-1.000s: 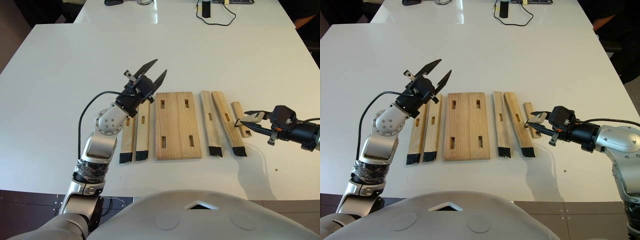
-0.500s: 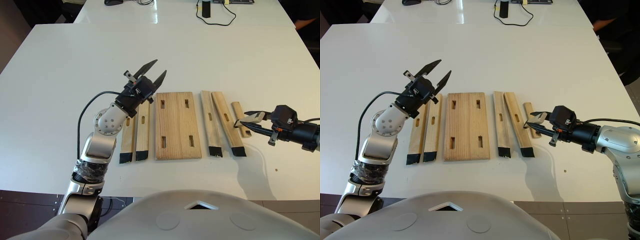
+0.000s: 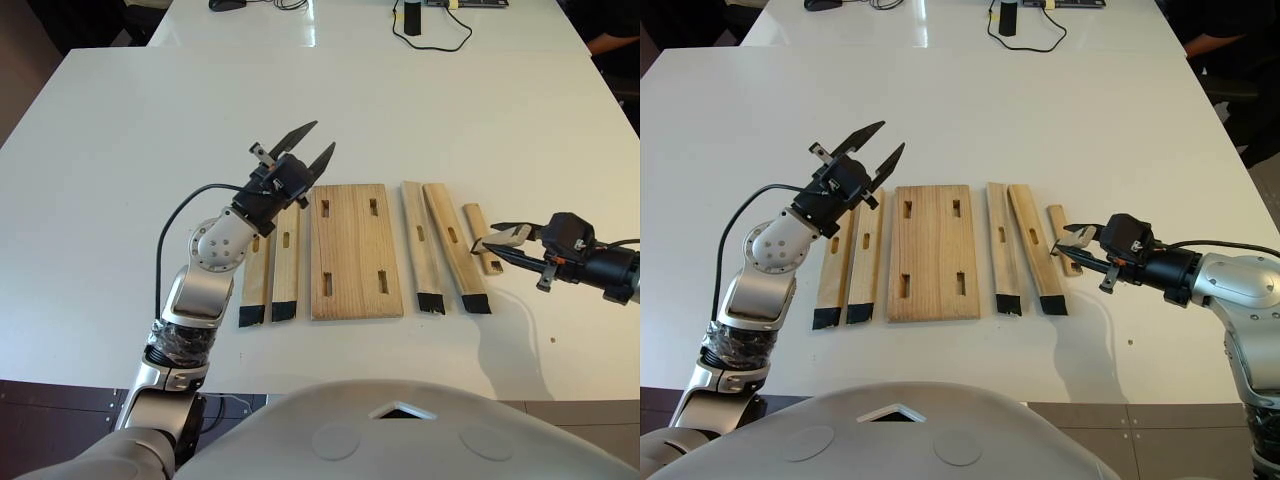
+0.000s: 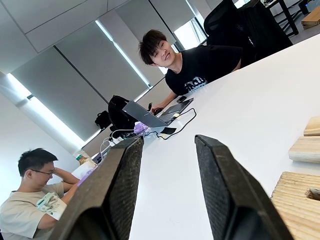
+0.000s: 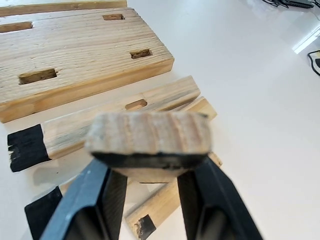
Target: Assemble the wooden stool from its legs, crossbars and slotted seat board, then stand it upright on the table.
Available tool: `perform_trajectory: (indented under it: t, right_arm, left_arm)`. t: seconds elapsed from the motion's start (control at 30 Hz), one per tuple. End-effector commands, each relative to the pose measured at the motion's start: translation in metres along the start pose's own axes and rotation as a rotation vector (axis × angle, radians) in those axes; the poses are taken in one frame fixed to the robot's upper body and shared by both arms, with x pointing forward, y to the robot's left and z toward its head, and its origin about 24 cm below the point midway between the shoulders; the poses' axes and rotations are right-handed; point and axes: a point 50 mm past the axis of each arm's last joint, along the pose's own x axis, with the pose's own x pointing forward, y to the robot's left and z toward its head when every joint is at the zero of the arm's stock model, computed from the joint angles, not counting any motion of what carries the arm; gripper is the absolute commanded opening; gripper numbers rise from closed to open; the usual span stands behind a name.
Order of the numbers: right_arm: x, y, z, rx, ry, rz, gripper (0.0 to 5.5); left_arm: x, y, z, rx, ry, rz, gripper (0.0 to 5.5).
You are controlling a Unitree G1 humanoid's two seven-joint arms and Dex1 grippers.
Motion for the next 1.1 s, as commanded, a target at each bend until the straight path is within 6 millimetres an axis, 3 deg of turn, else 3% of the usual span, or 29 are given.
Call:
perform_trajectory:
  t: [0.03, 0.4, 0.67, 1.1]
  right_arm:
    - [0.000, 0.011, -0.004, 0.006, 0.031, 0.075, 1.30]
    - [-0.005, 0.024, 0.011, 0.086, -0.045, 0.167, 1.30]
    - [-0.004, -0.021, 0.017, -0.015, -0.061, 0.001, 1.30]
    - [0.018, -0.028, 0.017, -0.053, -0.083, 0.067, 1.30]
  left_arm:
    - [0.000, -0.001, 0.000, 0.014, 0.001, -0.005, 1.88]
    - [-0.001, 0.000, 0.000, 0.018, 0.003, -0.006, 1.88]
    - [0.002, 0.000, 0.001, 0.018, -0.007, -0.016, 1.88]
    - [0.005, -0.004, 0.004, 0.008, -0.021, -0.061, 1.88]
